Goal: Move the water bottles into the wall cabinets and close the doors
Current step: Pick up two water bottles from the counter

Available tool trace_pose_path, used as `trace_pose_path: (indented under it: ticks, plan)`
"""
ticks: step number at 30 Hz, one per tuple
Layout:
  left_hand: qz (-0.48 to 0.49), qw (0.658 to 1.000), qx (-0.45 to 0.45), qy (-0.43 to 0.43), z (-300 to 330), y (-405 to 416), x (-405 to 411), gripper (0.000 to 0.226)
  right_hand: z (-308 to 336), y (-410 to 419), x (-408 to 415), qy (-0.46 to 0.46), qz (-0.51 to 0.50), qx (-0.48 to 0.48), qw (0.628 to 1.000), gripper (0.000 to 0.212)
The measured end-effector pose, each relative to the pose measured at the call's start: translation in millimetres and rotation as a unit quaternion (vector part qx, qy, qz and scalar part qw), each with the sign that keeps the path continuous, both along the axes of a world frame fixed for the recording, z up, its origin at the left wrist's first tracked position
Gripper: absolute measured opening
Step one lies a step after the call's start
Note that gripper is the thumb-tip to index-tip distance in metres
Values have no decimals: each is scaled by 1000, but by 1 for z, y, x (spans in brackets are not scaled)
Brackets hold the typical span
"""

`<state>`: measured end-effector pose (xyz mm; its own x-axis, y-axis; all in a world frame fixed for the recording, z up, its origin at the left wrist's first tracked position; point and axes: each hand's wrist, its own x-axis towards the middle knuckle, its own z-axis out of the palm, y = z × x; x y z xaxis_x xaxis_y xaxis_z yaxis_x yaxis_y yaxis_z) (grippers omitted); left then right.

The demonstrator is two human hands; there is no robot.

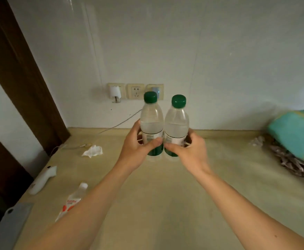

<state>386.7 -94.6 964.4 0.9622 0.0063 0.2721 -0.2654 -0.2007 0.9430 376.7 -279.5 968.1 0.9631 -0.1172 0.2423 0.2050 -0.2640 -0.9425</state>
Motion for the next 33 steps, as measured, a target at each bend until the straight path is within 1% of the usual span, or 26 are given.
trace_pose_path:
  ticks: [6,8,10,13,16,18,20,23,25,27,29,33]
  plan:
    - [-70,988,-9,-135,128,-42,11,65,120,-45,-15,-124,-30,21,992,41]
    - [-95,980,-25,-170,171,-57,10,60,159,-60,-20,-165,-44,19,985,38]
    - [-115,971,-26,-209,212,-71,8,53,198,-74,-26,-199,-61,11,978,38]
    - [-128,956,-18,-262,273,-92,2,53,254,-95,-31,-245,-76,5,967,45]
    - [-140,946,-24,-290,326,-112,-1,49,304,-112,-30,-272,-84,11,958,50]
    - [-136,942,-27,-305,357,-122,0,46,334,-121,-25,-280,-75,16,957,48]
    - [-128,942,-38,-307,386,-127,5,42,360,-131,-19,-285,-74,22,955,47]
    - [-99,950,-45,-294,422,-130,17,35,394,-143,-8,-293,-77,22,953,51]
    - [-54,955,-32,-291,439,-130,27,33,412,-150,3,-293,-80,22,953,45]
    - [-1,960,-20,-279,446,-130,41,38,425,-156,17,-286,-82,27,954,39]
    - [41,964,-12,-261,446,-129,56,47,433,-161,32,-277,-91,34,956,38]
    - [71,971,13,-227,447,-124,83,65,434,-169,63,-260,-111,32,959,36]
